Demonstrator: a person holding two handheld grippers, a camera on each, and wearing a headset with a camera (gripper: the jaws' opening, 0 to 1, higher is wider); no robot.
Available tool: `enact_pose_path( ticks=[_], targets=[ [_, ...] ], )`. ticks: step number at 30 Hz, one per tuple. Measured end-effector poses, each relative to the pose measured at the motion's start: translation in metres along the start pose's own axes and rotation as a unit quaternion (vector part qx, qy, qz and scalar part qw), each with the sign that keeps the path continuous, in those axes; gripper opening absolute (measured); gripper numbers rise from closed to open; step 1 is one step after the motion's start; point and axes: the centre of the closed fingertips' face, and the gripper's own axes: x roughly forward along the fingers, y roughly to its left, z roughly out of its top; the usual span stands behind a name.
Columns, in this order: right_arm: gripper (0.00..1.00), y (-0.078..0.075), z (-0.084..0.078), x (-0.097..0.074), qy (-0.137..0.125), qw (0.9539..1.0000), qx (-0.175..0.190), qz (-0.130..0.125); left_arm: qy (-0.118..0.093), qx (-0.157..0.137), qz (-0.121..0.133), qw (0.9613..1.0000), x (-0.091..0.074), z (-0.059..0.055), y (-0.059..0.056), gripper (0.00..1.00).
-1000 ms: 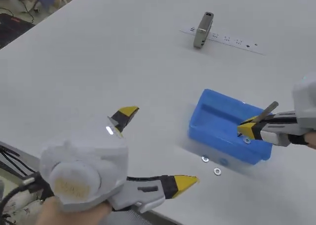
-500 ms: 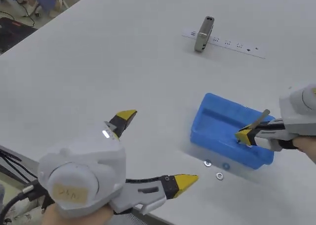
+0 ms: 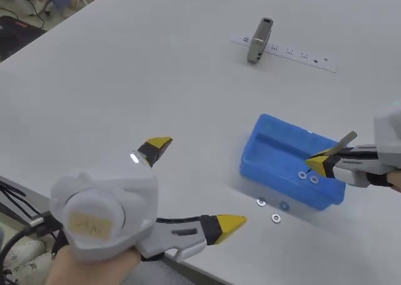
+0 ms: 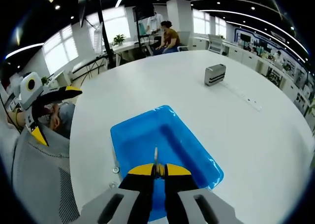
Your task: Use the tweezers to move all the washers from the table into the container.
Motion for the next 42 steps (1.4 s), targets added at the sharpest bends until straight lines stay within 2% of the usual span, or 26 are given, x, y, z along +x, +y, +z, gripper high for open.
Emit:
enact_pose_path(
  ticks=[3, 8, 13, 15, 16, 18, 21, 27, 30, 33, 35, 38, 42],
  targets=[
    [0.03, 0.017, 0.007, -0.015, -0.021, 0.9997, 0.005, 0.011, 0.003, 0.000, -0.002, 1.0000, 0.000, -0.001, -0.001, 0.95],
    [0.03, 0.043, 0.007, -0.025, -0.035, 0.9988, 0.002, 0.034, 0.011, 0.005, -0.007, 0.9999, 0.001, -0.004, -0.003, 0.95],
    [0.04, 0.068, -0.005, -0.016, -0.033, 0.9972, -0.015, 0.066, 0.014, 0.006, -0.009, 0.9998, 0.001, -0.005, -0.004, 0.94],
    [0.04, 0.076, -0.013, -0.007, -0.029, 0.9960, -0.004, 0.085, 0.016, 0.005, -0.010, 0.9998, 0.002, -0.006, -0.004, 0.94],
    [0.05, 0.080, -0.017, -0.002, -0.026, 0.9951, 0.016, 0.094, 0.017, 0.005, -0.009, 0.9998, 0.002, -0.006, -0.004, 0.94],
    [0.05, 0.080, -0.024, 0.007, -0.020, 0.9940, 0.028, 0.104, 0.018, 0.005, -0.009, 0.9998, 0.002, -0.006, -0.004, 0.94],
    [0.05, 0.078, -0.033, 0.018, -0.010, 0.9938, 0.038, 0.104, 0.019, 0.004, -0.009, 0.9998, 0.002, -0.007, -0.004, 0.94],
    [0.05, 0.084, -0.037, 0.025, 0.000, 0.9931, 0.036, 0.112, 0.016, 0.001, -0.008, 0.9998, 0.001, -0.006, -0.003, 0.94],
    [0.05, 0.084, -0.042, 0.026, 0.017, 0.9942, 0.009, 0.106, 0.009, 0.000, -0.014, 0.9999, 0.001, -0.003, -0.005, 0.94],
    [0.05, 0.086, -0.043, 0.026, 0.015, 0.9943, 0.006, 0.106, 0.013, 0.003, -0.012, 0.9998, 0.001, -0.005, -0.005, 0.94],
    [0.05, 0.086, -0.045, 0.027, 0.022, 0.9947, -0.012, 0.099, 0.014, 0.002, -0.014, 0.9998, 0.001, -0.005, -0.005, 0.94],
    [0.05, 0.090, -0.044, 0.026, 0.019, 0.9941, -0.027, 0.103, 0.009, 0.001, -0.020, 0.9998, 0.002, -0.003, -0.008, 0.95],
    [0.05, 0.094, -0.045, 0.026, 0.028, 0.9927, -0.054, 0.104, 0.017, 0.006, -0.020, 0.9996, 0.002, -0.005, -0.008, 0.95]
  ],
)
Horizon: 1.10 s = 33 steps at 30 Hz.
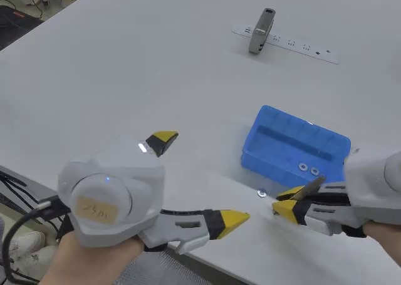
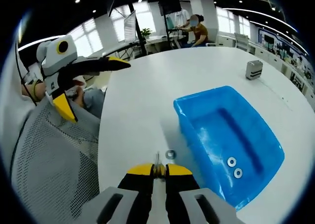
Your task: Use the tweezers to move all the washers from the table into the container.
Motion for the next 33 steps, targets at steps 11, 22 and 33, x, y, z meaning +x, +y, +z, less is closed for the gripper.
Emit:
enact_pose_path(
  ticks=[11, 22, 33],
  targets=[
    [0.04, 0.007, -0.006, 0.004, 0.070, 0.9741, -0.214, -0.018, 0.002, 0.000, -0.001, 1.0000, 0.000, 0.000, -0.001, 0.95],
    [0.04, 0.008, 0.018, -0.018, 0.050, 0.9700, -0.236, -0.029, 0.007, 0.002, 0.000, 1.0000, 0.000, -0.002, -0.001, 0.94],
    [0.04, -0.020, 0.058, -0.047, 0.004, 0.9766, -0.208, -0.054, 0.008, 0.000, -0.003, 1.0000, 0.001, -0.003, 0.000, 0.94]
  ],
)
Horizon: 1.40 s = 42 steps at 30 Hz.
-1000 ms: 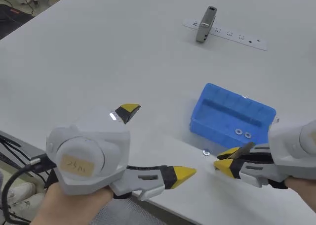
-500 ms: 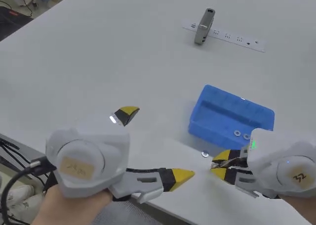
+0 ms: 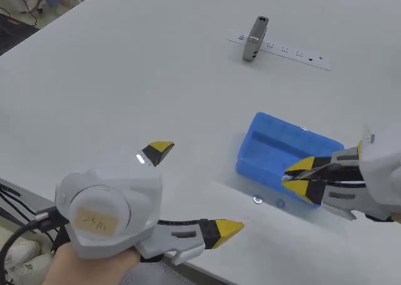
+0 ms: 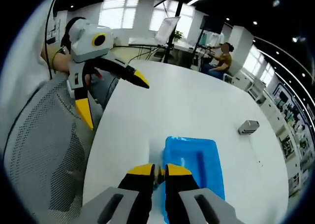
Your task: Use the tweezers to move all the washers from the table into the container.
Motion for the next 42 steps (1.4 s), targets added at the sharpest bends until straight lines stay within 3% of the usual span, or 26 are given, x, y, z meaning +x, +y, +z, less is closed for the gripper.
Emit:
enact_pose_path(
  ticks=[3, 7, 12, 13, 14, 19, 24, 26, 30, 38, 42],
  targets=[
    [0.04, -0.014, 0.001, 0.002, -0.008, 0.9997, 0.019, -0.011, 0.000, 0.003, -0.001, 1.0000, 0.000, 0.000, 0.000, 0.94],
    [0.04, -0.034, -0.004, 0.011, -0.016, 0.9962, 0.083, -0.019, 0.001, 0.003, 0.002, 1.0000, 0.000, 0.000, 0.000, 0.94],
    [0.04, -0.061, -0.020, 0.024, -0.018, 0.9802, 0.195, -0.030, 0.000, 0.000, 0.003, 1.0000, -0.001, -0.001, 0.001, 0.94],
    [0.04, -0.063, -0.027, 0.027, -0.007, 0.9743, 0.224, -0.024, 0.000, 0.000, 0.003, 1.0000, -0.001, -0.001, 0.002, 0.94],
    [0.04, -0.066, -0.031, 0.030, -0.001, 0.9714, 0.236, -0.025, 0.000, 0.000, 0.003, 1.0000, -0.001, -0.001, 0.002, 0.94],
    [0.04, -0.061, -0.042, 0.043, 0.015, 0.9525, 0.304, 0.008, 0.003, -0.003, 0.001, 1.0000, 0.000, -0.002, 0.001, 0.94],
    [0.04, -0.055, -0.050, 0.054, 0.032, 0.9528, 0.301, 0.017, 0.007, -0.003, -0.001, 1.0000, 0.000, -0.004, 0.001, 0.94],
    [0.04, -0.053, -0.050, 0.055, 0.032, 0.9500, 0.310, 0.020, 0.011, -0.005, -0.004, 0.9999, 0.001, -0.005, 0.000, 0.94],
    [0.05, -0.059, -0.054, 0.055, 0.037, 0.9491, 0.312, 0.014, 0.015, -0.003, -0.007, 0.9999, 0.002, -0.006, -0.002, 0.94],
    [0.05, -0.057, -0.053, 0.052, 0.042, 0.9513, 0.305, 0.006, 0.016, -0.004, -0.008, 0.9998, 0.002, -0.007, -0.002, 0.94],
    [0.05, -0.056, -0.047, 0.044, 0.031, 0.9528, 0.302, 0.002, 0.018, -0.004, -0.008, 0.9998, 0.002, -0.007, -0.002, 0.94]
  ],
)
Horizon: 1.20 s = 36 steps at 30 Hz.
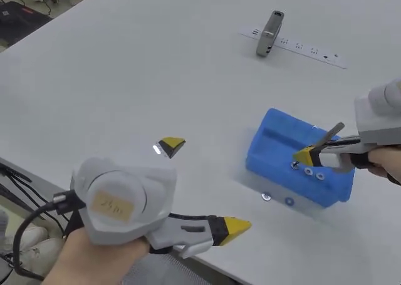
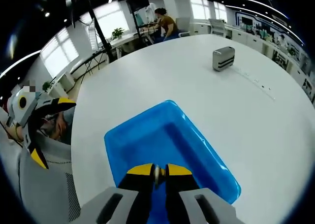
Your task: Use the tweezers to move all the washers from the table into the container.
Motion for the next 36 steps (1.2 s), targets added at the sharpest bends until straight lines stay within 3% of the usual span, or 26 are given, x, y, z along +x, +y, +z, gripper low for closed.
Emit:
enact_pose_path(
  ticks=[8, 15, 21, 27, 31, 36],
  targets=[
    [0.05, 0.021, 0.012, -0.026, -0.036, 0.9991, -0.020, 0.005, 0.001, 0.000, -0.002, 1.0000, 0.000, -0.001, 0.000, 0.94],
    [0.05, 0.052, 0.014, -0.042, -0.063, 0.9972, -0.021, 0.034, 0.003, 0.001, -0.004, 1.0000, 0.000, -0.002, -0.001, 0.94],
    [0.05, 0.066, -0.012, -0.031, -0.033, 0.9978, -0.028, 0.049, 0.005, 0.001, -0.004, 1.0000, 0.000, -0.002, -0.001, 0.93],
    [0.05, 0.061, -0.039, -0.015, 0.002, 0.9988, -0.032, 0.037, 0.007, 0.000, -0.005, 1.0000, 0.001, -0.003, -0.001, 0.93],
    [0.05, 0.059, -0.044, -0.009, 0.000, 0.9993, -0.022, 0.031, 0.008, 0.001, -0.006, 1.0000, 0.001, -0.004, -0.002, 0.93],
    [0.04, 0.059, -0.045, -0.005, 0.001, 0.9975, -0.071, 0.003, 0.003, -0.004, -0.003, 1.0000, 0.000, -0.003, 0.000, 0.93]
  ],
)
